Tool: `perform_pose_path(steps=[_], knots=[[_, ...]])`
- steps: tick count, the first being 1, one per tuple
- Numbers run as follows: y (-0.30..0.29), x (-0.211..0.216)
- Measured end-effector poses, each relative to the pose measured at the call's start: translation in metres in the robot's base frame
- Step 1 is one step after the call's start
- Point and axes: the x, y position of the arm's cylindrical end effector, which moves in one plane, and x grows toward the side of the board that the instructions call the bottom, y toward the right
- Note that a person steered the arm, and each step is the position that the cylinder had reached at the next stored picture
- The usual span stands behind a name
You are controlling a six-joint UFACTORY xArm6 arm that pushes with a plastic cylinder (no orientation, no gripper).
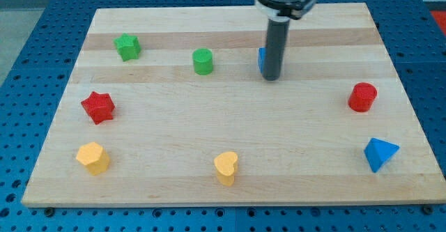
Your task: Move your arm right to the blue cube
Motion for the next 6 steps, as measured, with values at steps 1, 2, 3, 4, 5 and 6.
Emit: perform_pose_path(steps=[1,2,3,4,5,6], knots=[[-0.028,-0.003],[-0.006,0.0],[0.068,0.016],[0.088,0.017],[0.087,-0.012],[0.066,-0.047]])
